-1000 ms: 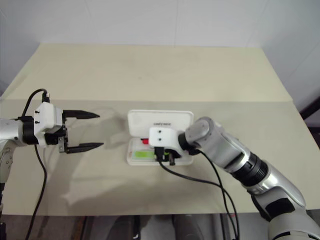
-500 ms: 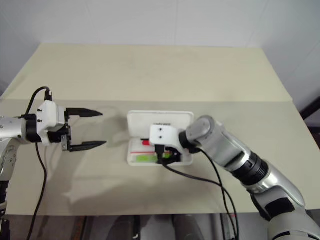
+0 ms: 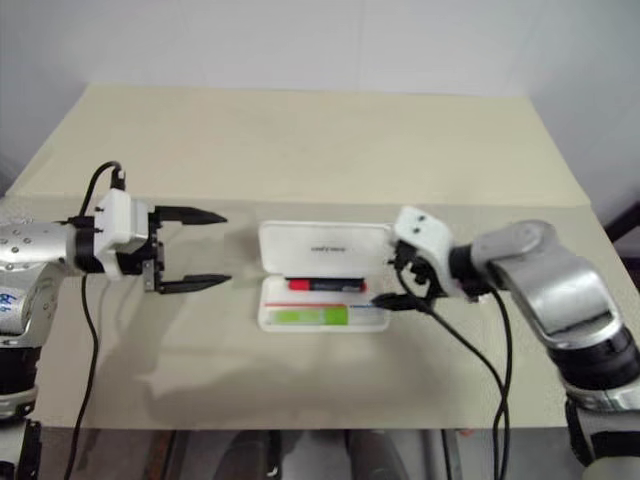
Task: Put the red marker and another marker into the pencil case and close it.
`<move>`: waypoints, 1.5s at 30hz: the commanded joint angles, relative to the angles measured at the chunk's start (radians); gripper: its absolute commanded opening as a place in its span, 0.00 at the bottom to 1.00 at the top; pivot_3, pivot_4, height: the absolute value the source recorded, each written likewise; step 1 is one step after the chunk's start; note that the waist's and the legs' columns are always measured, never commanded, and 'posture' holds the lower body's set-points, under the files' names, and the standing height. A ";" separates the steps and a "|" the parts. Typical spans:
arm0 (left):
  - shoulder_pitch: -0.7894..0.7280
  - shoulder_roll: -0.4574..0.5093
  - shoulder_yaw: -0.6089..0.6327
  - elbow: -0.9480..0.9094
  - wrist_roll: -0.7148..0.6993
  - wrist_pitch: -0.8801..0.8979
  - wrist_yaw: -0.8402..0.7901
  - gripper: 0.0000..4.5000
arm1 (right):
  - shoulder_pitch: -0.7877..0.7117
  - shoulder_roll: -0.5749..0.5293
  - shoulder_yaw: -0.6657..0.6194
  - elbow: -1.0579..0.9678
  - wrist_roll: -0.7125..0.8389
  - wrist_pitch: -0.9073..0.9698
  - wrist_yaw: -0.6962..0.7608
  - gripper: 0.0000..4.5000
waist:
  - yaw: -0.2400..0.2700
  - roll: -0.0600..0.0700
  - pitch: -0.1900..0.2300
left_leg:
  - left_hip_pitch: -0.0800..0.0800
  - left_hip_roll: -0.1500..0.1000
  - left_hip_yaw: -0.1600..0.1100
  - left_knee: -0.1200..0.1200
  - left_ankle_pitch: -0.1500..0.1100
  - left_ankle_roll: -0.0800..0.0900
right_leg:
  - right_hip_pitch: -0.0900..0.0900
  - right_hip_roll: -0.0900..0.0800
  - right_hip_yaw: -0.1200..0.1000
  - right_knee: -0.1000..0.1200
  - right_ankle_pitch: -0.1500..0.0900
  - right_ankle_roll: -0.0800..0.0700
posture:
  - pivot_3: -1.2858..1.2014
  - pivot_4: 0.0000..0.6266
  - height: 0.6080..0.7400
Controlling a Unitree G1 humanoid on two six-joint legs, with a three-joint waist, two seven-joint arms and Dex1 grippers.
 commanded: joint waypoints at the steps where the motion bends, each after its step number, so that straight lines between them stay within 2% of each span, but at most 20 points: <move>1: -0.062 -0.026 -0.026 0.006 -0.022 0.006 -0.014 1.00 | 0.066 -0.034 -0.155 -0.055 0.019 0.108 -0.085 0.99 | 0.000 0.000 0.000 | 0.000 0.000 0.000 0.000 0.000 0.000 | 0.000 0.000 0.000 0.000 0.000 0.000 | 0.52 0.24 1.00; 8: -0.168 -0.090 -0.099 0.082 0.000 -0.011 -0.052 1.00 | 0.190 -0.025 -0.315 -0.090 0.015 0.276 -0.244 0.99 | -0.001 0.000 0.000 | 0.000 -0.001 0.000 0.001 0.001 0.001 | 0.001 0.000 0.001 0.000 0.001 0.002 | 0.52 0.24 1.00; 11: -0.196 -0.112 -0.119 0.111 0.009 -0.028 -0.068 1.00 | 0.257 -0.016 -0.358 -0.079 0.000 0.278 -0.304 0.99 | 0.000 0.000 0.000 | 0.000 -0.002 0.000 0.000 0.001 0.001 | 0.001 0.000 0.002 -0.001 0.001 0.002 | 0.52 0.24 1.00; 14: -0.234 -0.146 -0.141 0.125 0.012 -0.030 -0.074 1.00 | 0.288 0.036 -0.413 -0.035 -0.039 0.330 -0.399 0.99 | 0.001 0.000 0.000 | 0.000 -0.002 0.000 0.001 0.001 0.001 | 0.001 0.000 0.002 -0.001 0.002 0.003 | 0.52 0.24 1.00; 23: -0.264 -0.201 -0.164 0.126 0.015 -0.028 -0.084 1.00 | 0.176 0.204 -0.477 0.086 -0.060 0.370 -0.577 0.99 | -0.005 0.000 0.000 | 0.002 -0.002 -0.001 0.001 0.002 0.002 | 0.004 0.000 0.003 -0.002 0.003 0.005 | 0.52 0.24 1.00; 28: -0.244 -0.192 -0.155 0.106 0.013 -0.022 -0.072 1.00 | 0.142 0.246 -0.462 0.128 -0.051 0.370 -0.645 0.99 | -0.002 0.000 0.000 | 0.001 -0.003 -0.002 0.000 0.002 0.002 | 0.004 0.000 0.003 -0.003 0.003 0.005 | 0.52 0.24 1.00; 34: -0.238 -0.186 -0.148 0.090 0.010 -0.017 -0.059 1.00 | 0.148 0.230 -0.425 0.192 -0.057 0.370 -0.688 0.99 | -0.001 0.000 0.000 | 0.001 -0.003 -0.002 0.000 0.002 0.002 | 0.004 0.000 0.003 -0.004 0.003 0.005 | 0.52 0.24 1.00; 37: -0.236 -0.182 -0.142 0.085 0.010 -0.020 -0.054 1.00 | 0.137 0.211 -0.384 0.225 -0.059 0.360 -0.682 0.85 | -0.002 0.000 0.000 | 0.001 -0.003 -0.002 0.000 0.002 0.002 | 0.005 0.000 0.003 -0.004 0.003 0.005 | 0.52 0.24 1.00; 45: -0.221 -0.170 -0.131 0.067 0.009 -0.020 -0.035 1.00 | 0.111 0.210 -0.360 0.217 -0.029 0.370 -0.670 0.24 | -0.003 0.000 0.000 | 0.002 -0.003 -0.003 0.001 0.002 0.002 | 0.007 0.000 0.003 -0.005 0.004 0.006 | 0.52 0.24 1.00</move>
